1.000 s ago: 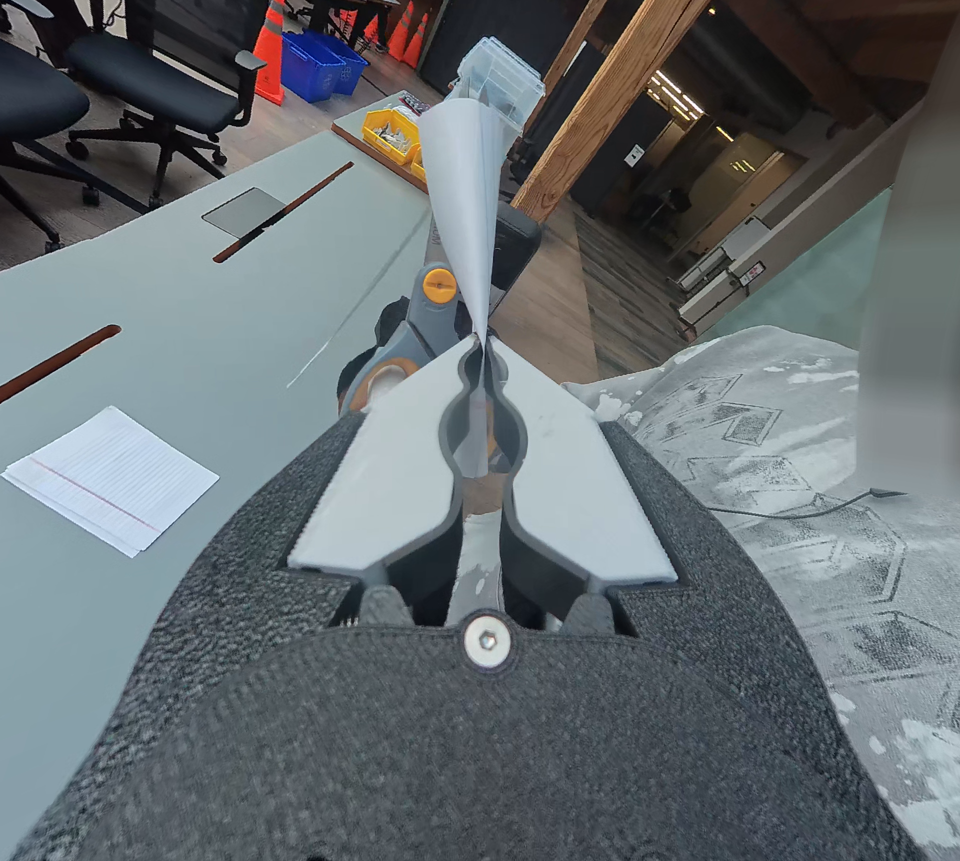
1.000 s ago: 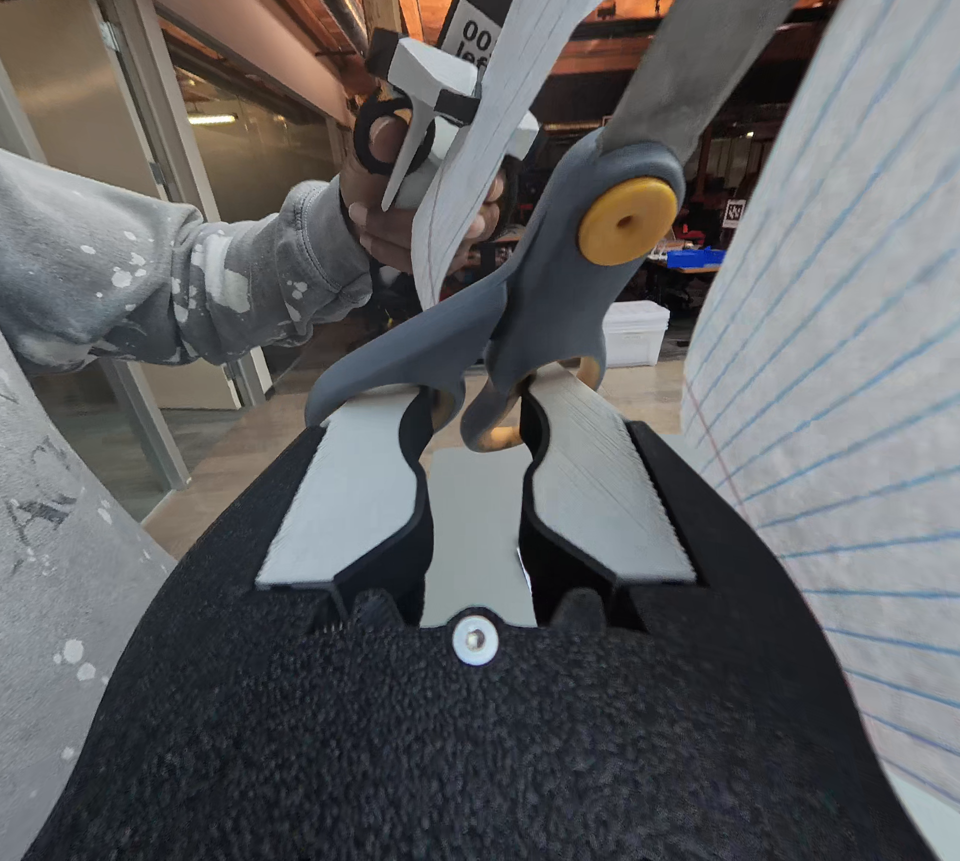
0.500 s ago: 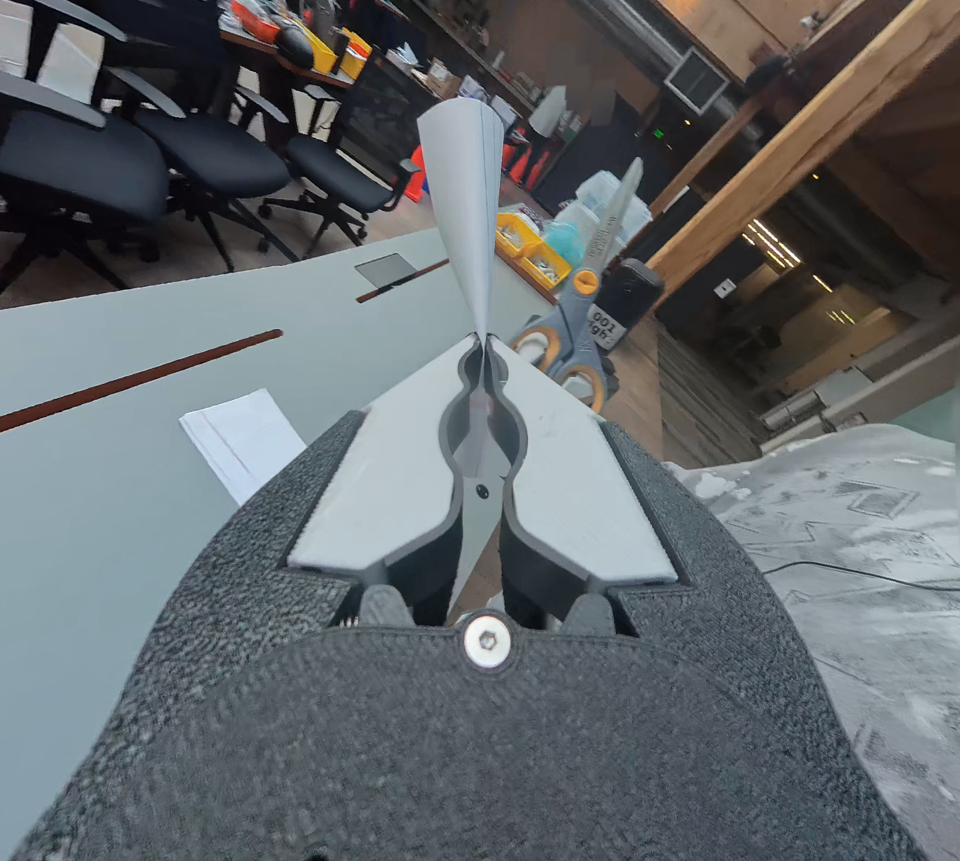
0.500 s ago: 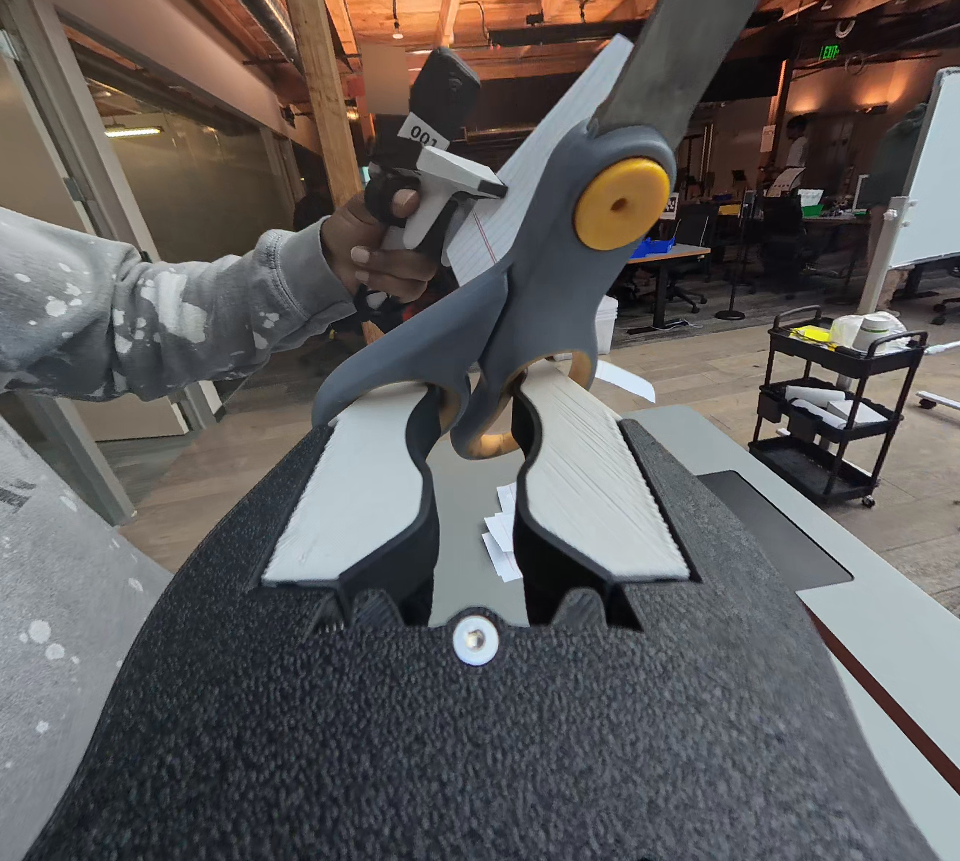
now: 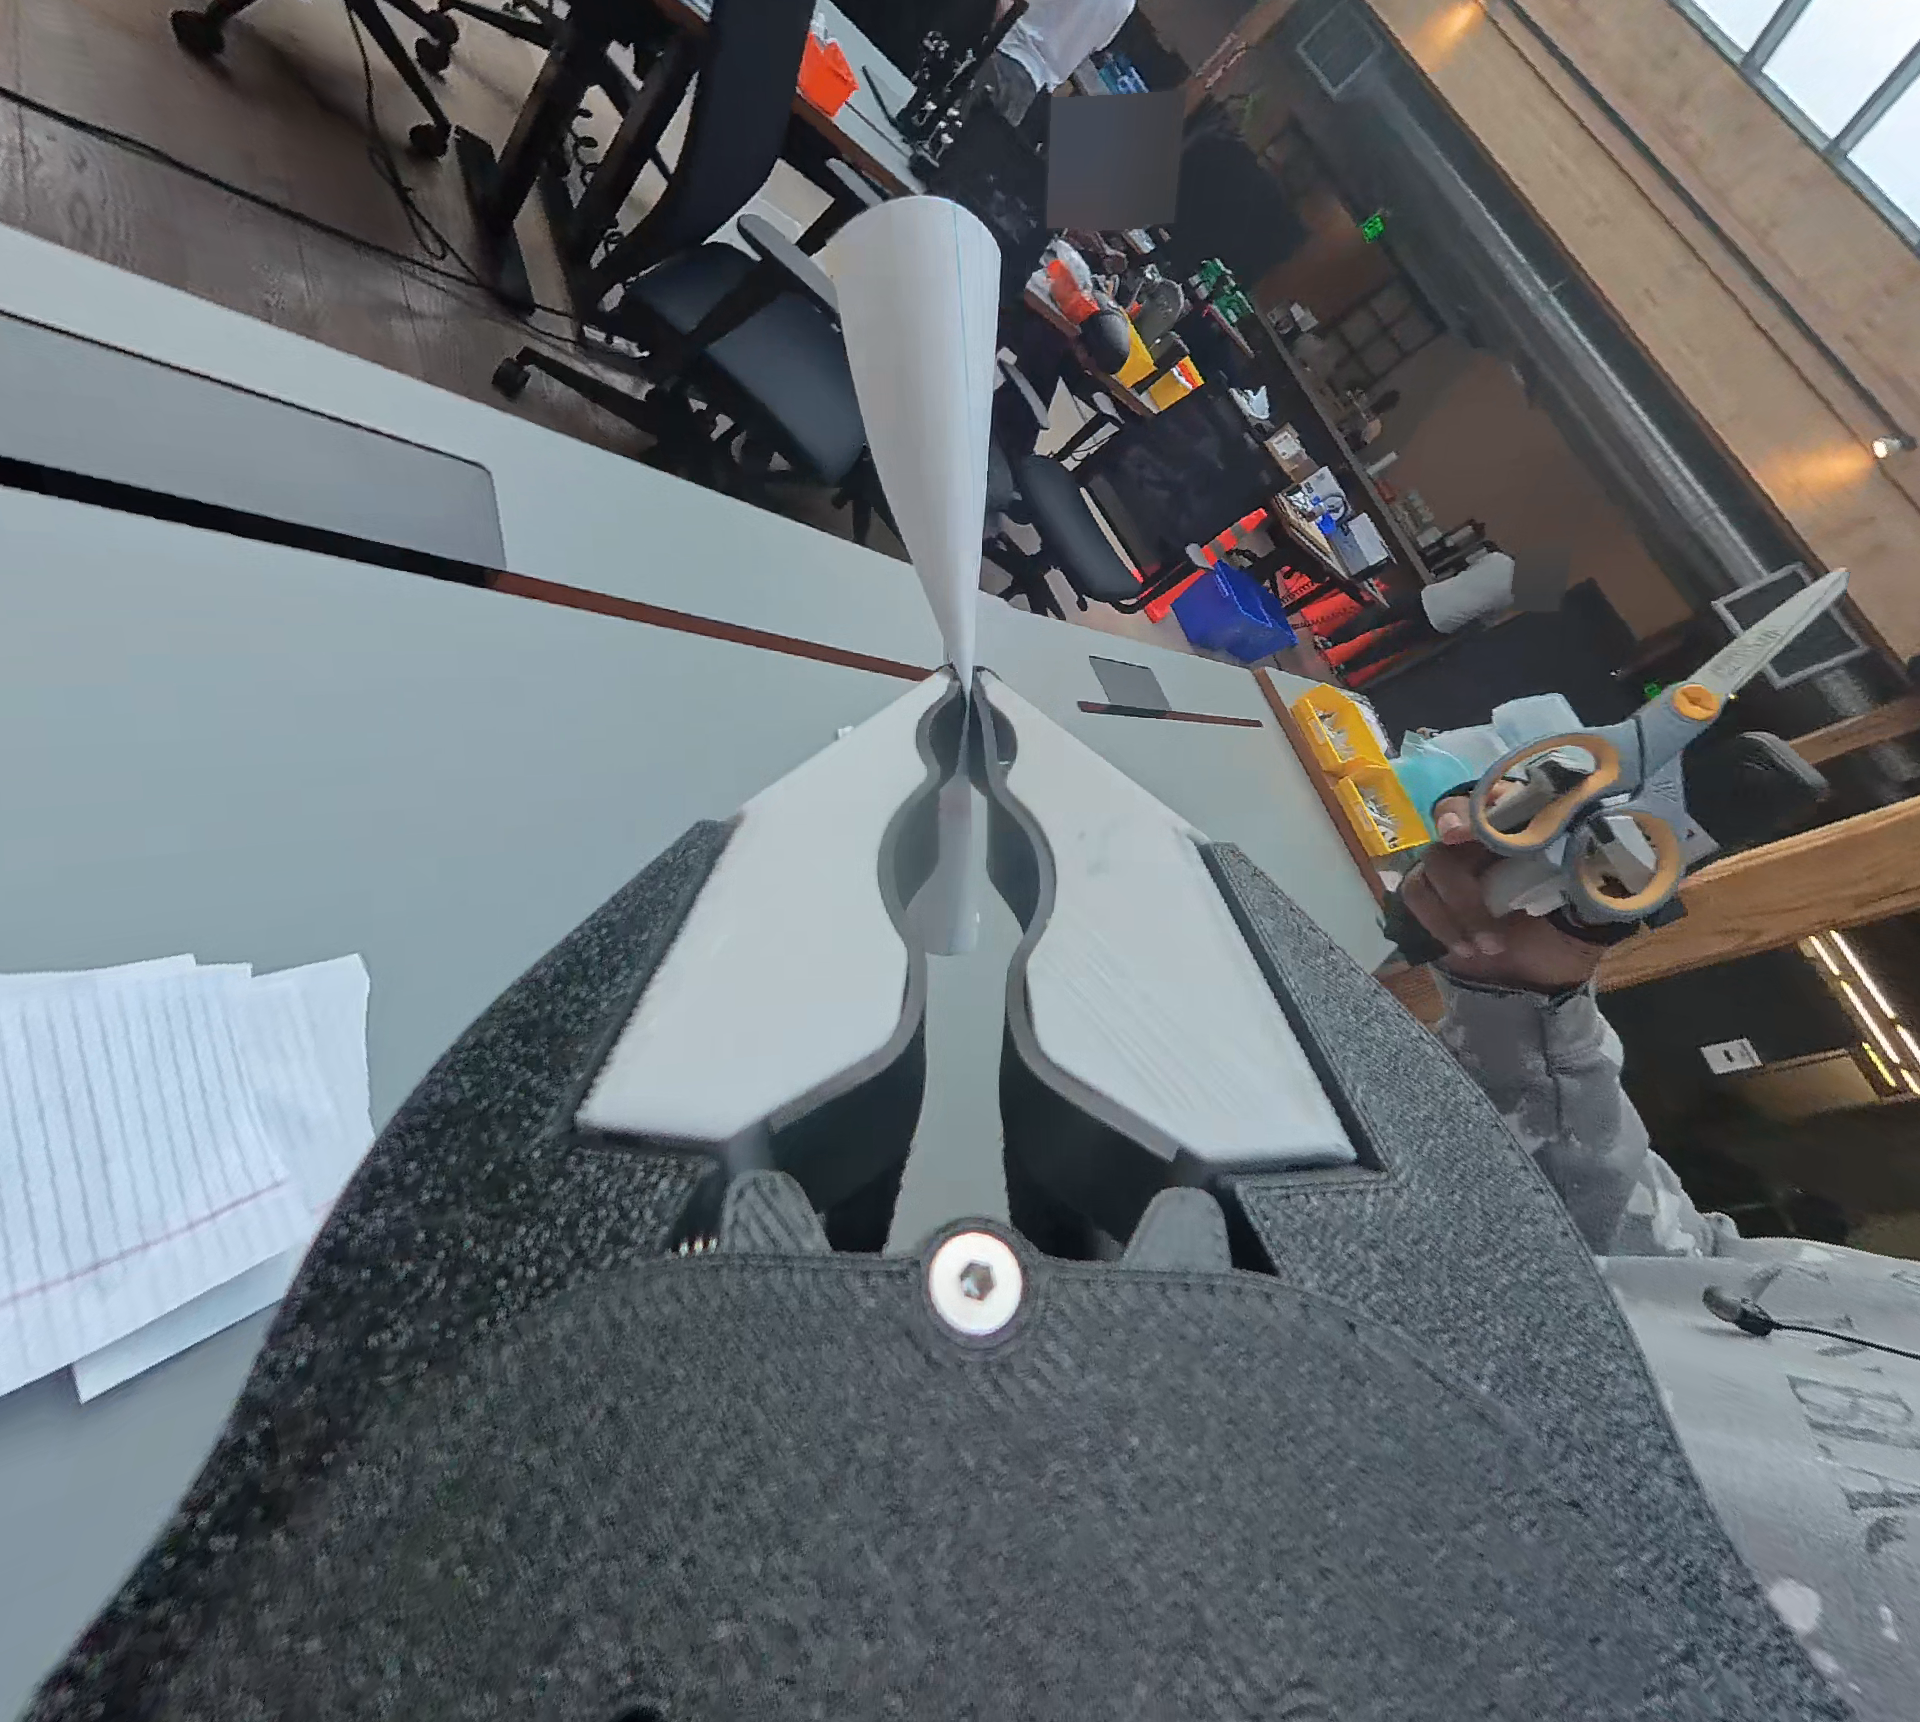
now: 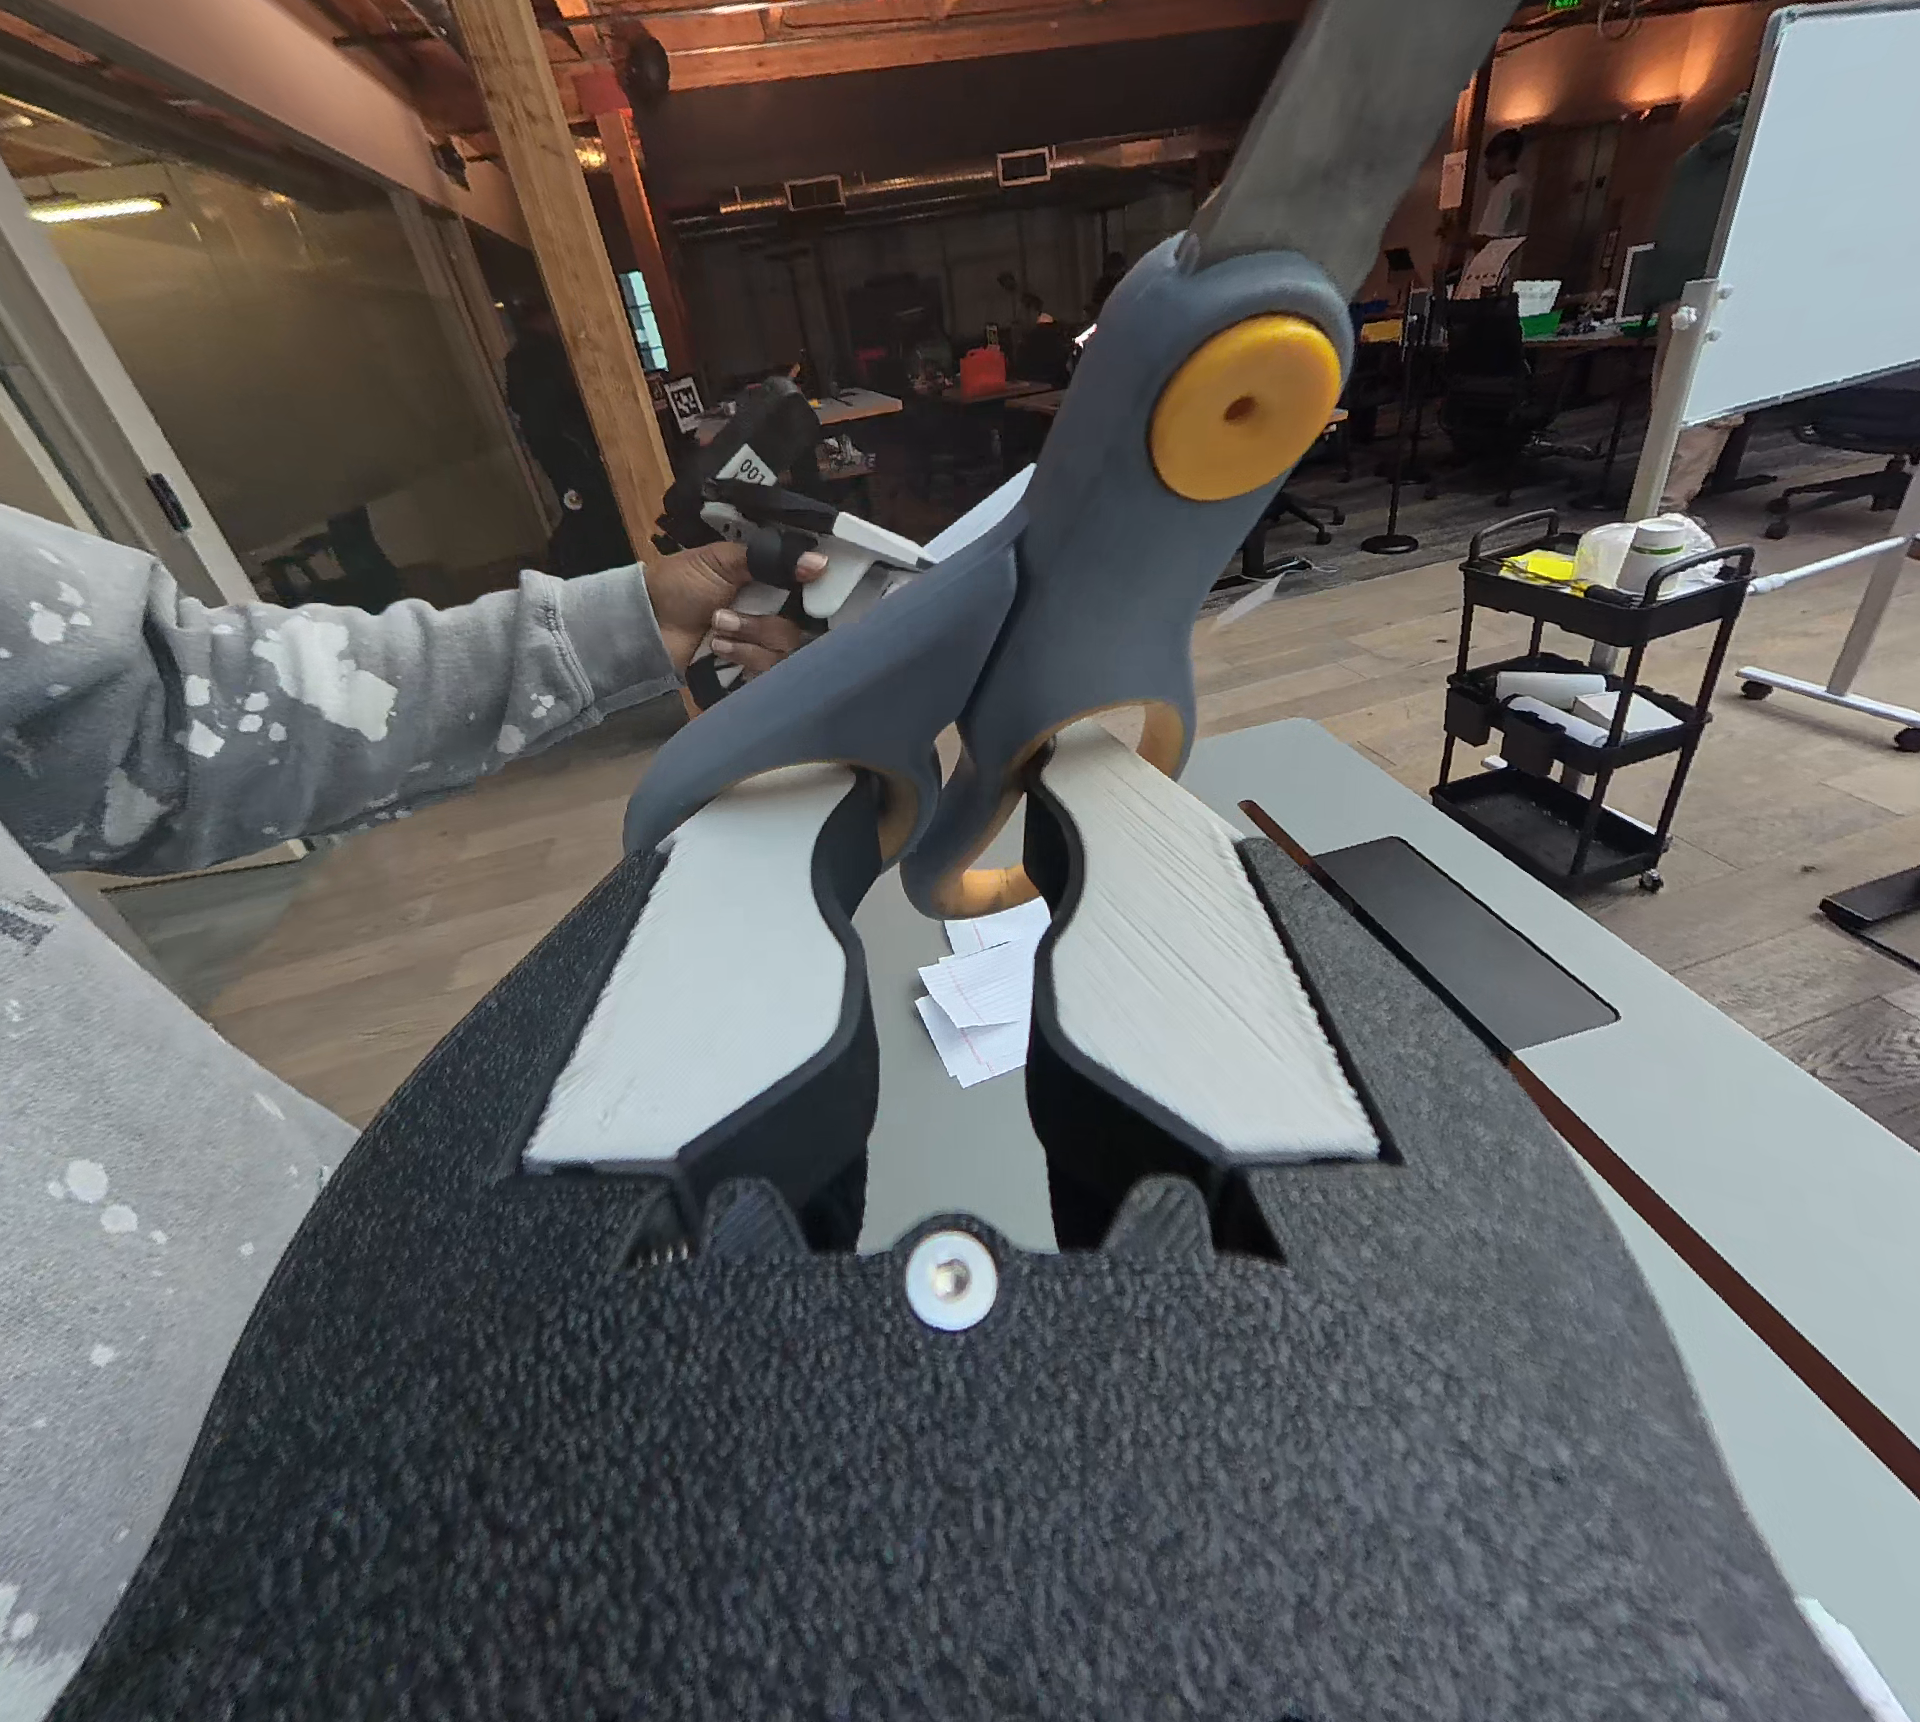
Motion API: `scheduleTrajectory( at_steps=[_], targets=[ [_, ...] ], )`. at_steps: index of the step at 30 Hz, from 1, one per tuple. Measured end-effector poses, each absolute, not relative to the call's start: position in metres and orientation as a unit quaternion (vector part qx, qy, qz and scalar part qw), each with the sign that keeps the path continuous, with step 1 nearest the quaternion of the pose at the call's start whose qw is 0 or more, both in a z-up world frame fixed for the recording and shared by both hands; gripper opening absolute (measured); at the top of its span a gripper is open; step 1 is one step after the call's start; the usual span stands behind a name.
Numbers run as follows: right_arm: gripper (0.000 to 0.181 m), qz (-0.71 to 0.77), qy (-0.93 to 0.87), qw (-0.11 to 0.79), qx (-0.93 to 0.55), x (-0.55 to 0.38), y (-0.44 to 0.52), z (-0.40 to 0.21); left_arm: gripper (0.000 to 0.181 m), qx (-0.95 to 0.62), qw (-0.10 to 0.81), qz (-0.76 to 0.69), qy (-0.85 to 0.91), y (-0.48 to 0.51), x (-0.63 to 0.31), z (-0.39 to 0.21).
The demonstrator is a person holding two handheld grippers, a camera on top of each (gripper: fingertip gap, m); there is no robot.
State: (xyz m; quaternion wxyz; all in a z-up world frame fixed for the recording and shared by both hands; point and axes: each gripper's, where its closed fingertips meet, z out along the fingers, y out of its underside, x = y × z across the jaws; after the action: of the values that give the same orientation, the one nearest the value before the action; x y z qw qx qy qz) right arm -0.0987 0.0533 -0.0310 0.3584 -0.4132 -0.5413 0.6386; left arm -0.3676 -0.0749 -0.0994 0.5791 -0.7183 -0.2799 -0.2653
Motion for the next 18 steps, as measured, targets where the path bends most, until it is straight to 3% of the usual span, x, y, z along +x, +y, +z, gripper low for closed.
scheduleTrajectory(
  at_steps=[18],
  targets=[
    [0.021, 0.604, -0.579, 0.347, -0.424, -0.111, 0.035, -0.039, 0.0, -0.792, 0.405, -0.251, -0.382, -0.123, -0.415, -0.338]
  ],
)
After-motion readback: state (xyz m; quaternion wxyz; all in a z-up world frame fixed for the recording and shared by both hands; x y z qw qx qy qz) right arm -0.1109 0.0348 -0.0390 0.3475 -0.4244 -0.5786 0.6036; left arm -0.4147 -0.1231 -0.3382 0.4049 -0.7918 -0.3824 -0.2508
